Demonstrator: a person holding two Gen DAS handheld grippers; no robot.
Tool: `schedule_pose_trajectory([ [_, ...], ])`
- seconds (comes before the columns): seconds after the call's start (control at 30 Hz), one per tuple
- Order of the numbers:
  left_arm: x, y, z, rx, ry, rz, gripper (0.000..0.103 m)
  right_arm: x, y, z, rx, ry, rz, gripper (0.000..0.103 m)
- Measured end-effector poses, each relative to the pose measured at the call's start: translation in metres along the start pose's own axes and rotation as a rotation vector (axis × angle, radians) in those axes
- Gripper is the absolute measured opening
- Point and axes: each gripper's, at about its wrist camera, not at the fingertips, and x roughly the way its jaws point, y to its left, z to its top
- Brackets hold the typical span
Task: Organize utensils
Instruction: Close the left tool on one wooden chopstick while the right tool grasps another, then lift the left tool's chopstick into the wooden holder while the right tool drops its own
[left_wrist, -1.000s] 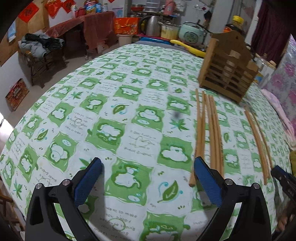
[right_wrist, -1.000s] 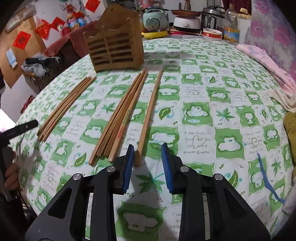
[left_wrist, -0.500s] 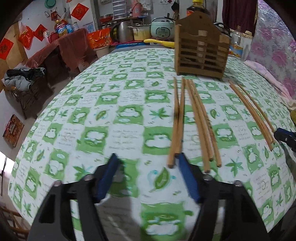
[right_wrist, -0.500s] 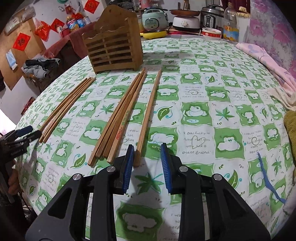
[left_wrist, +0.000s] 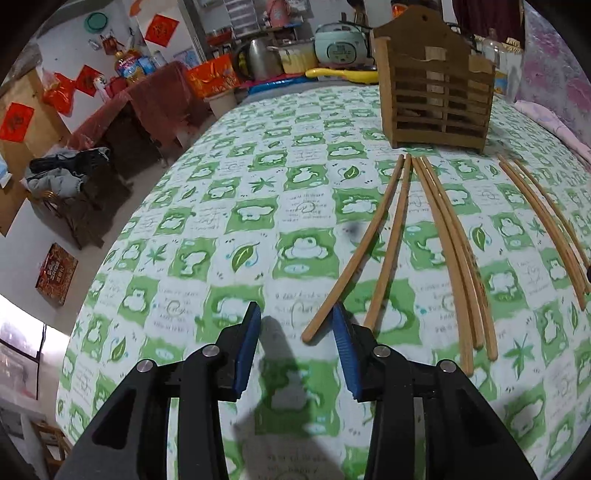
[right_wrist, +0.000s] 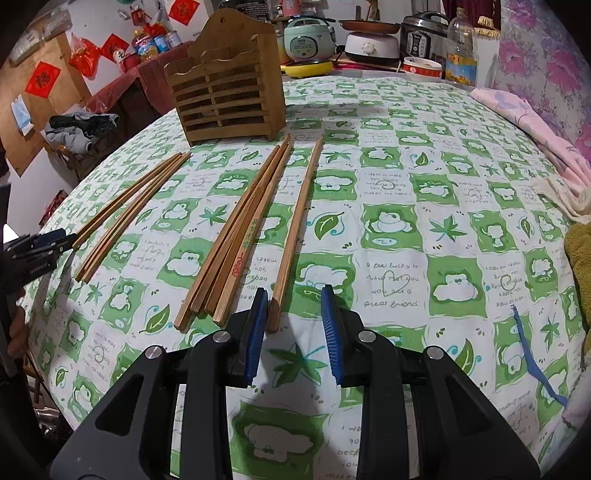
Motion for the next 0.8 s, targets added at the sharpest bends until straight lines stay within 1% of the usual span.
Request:
schedule_pose_trajectory([
  [0.07,0.0,-0.006,0.0,0.026,-0.003,-0.004,0.027,0.0,0.0,0.0,0.001,-0.001,0.0,0.03],
  [0.1,-0.002,-0.014,-0.002,0.058,-0.011,-0.001,0.016,0.0,0.0,0.0,0.001,0.0,0.0,0.03],
  [0.13,-0.005,-0.022,-0.005,0.086,-0.019,0.012,0.012,0.0,0.0,0.0,0.001,0.0,0.001,0.03],
  [0.23,-0.014,-0.046,-0.019,0.153,-0.067,0.042,0.006,0.0,0.0,0.0,-0.001,0.0,-0.002,0.031],
  [0.27,-0.015,-0.051,-0.022,0.168,-0.076,0.055,0.005,0.0,0.0,0.0,-0.002,0.0,-0.002,0.031],
  [0.3,-0.016,-0.054,-0.022,0.172,-0.078,0.051,0.005,0.0,0.0,0.0,-0.002,0.0,-0.002,0.031],
  [0.37,-0.016,-0.048,-0.02,0.136,-0.07,0.015,0.005,0.0,0.0,0.0,-0.001,0.0,-0.001,0.031],
  [0.4,-0.014,-0.041,-0.017,0.101,-0.062,-0.017,0.006,0.001,0.001,0.0,-0.001,0.0,-0.002,0.031],
  [0.43,-0.013,-0.037,-0.015,0.077,-0.057,-0.029,0.011,0.001,0.002,0.0,-0.002,0.0,-0.002,0.031],
  [0.47,-0.012,-0.032,-0.014,0.052,-0.052,-0.041,0.013,0.001,0.002,0.0,-0.005,0.001,-0.005,0.031],
  [0.5,-0.011,-0.029,-0.014,0.033,-0.05,-0.046,0.018,0.001,0.002,0.0,-0.008,0.001,-0.007,0.031],
  [0.57,-0.012,-0.027,-0.015,0.01,-0.051,-0.056,0.019,0.002,0.004,0.0,-0.024,0.002,-0.017,0.03],
  [0.6,-0.014,-0.027,-0.016,0.003,-0.054,-0.059,0.017,0.001,0.005,-0.001,-0.03,0.001,-0.022,0.027],
  [0.63,-0.015,-0.027,-0.017,-0.003,-0.055,-0.071,0.006,0.0,0.006,-0.001,-0.034,-0.002,-0.026,0.017],
  [0.67,-0.016,-0.026,-0.018,-0.009,-0.054,-0.09,0.006,-0.001,0.005,-0.002,-0.036,-0.005,-0.018,0.008],
  [0.73,-0.019,-0.025,-0.02,-0.024,-0.057,-0.089,0.006,-0.003,0.005,-0.002,-0.039,-0.013,-0.012,0.006],
  [0.8,-0.023,-0.022,-0.021,-0.041,-0.062,-0.116,0.006,-0.004,0.006,-0.002,-0.043,-0.023,-0.018,0.006],
])
